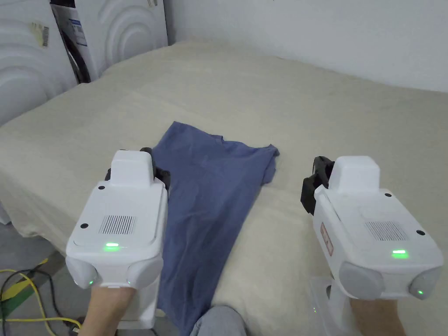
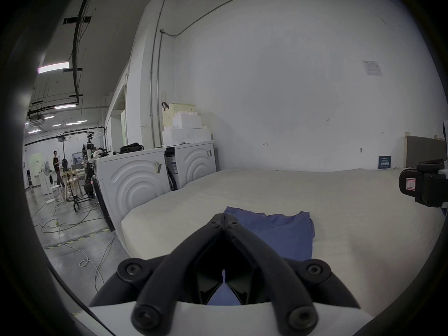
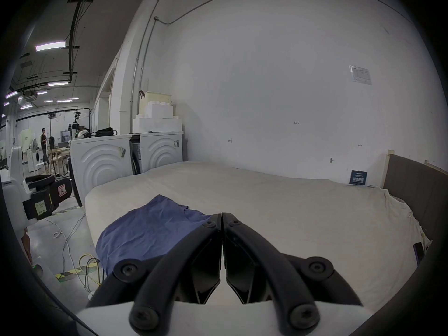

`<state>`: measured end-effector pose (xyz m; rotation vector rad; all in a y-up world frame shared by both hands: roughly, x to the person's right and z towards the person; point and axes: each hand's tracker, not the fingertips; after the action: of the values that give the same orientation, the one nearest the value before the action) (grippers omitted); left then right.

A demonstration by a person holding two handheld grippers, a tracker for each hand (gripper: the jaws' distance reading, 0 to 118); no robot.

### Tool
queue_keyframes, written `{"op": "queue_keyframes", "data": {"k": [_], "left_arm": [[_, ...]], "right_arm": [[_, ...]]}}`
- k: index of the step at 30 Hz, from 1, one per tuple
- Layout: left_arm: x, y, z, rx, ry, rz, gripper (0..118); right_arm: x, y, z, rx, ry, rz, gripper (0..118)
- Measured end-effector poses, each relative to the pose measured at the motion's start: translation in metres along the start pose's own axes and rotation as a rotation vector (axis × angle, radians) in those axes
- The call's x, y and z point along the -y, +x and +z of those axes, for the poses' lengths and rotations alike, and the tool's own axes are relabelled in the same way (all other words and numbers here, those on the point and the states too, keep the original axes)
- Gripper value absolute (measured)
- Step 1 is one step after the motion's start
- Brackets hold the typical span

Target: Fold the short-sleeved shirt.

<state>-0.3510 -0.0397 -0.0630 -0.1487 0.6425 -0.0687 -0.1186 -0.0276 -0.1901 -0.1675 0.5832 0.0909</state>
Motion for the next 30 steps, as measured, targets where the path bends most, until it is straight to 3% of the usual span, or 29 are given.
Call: {"op": "queue_keyframes", "data": {"k": [4, 6, 9, 10, 11, 21, 30], "left_arm": [[0.001, -0.004, -0.006, -0.014, -0.012, -0.004, 0], [0.002, -0.003, -0.012, -0.022, -0.024, -0.014, 15], [0.001, -0.003, -0.024, 0.009, -0.068, -0.019, 78], [0.001, -0.003, -0.029, 0.022, -0.077, -0.018, 103], [0.001, -0.004, -0.034, 0.035, -0.080, -0.015, 117], [-0.006, 0.019, -0.130, 0.135, -0.225, -0.035, 118], [0.023, 0.068, -0.269, 0.200, -0.513, -0.055, 118]], "right_arm": [[0.000, -0.004, -0.006, -0.011, -0.004, 0.003, 0], [-0.001, -0.004, -0.008, -0.013, -0.005, 0.002, 0], [-0.002, -0.004, -0.012, -0.015, -0.005, -0.001, 0], [-0.003, -0.003, -0.013, -0.016, -0.004, -0.002, 0], [-0.004, -0.002, -0.014, -0.016, -0.004, -0.003, 0], [-0.007, 0.008, -0.040, -0.013, 0.002, -0.012, 0], [0.001, 0.030, -0.090, 0.008, -0.030, -0.062, 0]]}}
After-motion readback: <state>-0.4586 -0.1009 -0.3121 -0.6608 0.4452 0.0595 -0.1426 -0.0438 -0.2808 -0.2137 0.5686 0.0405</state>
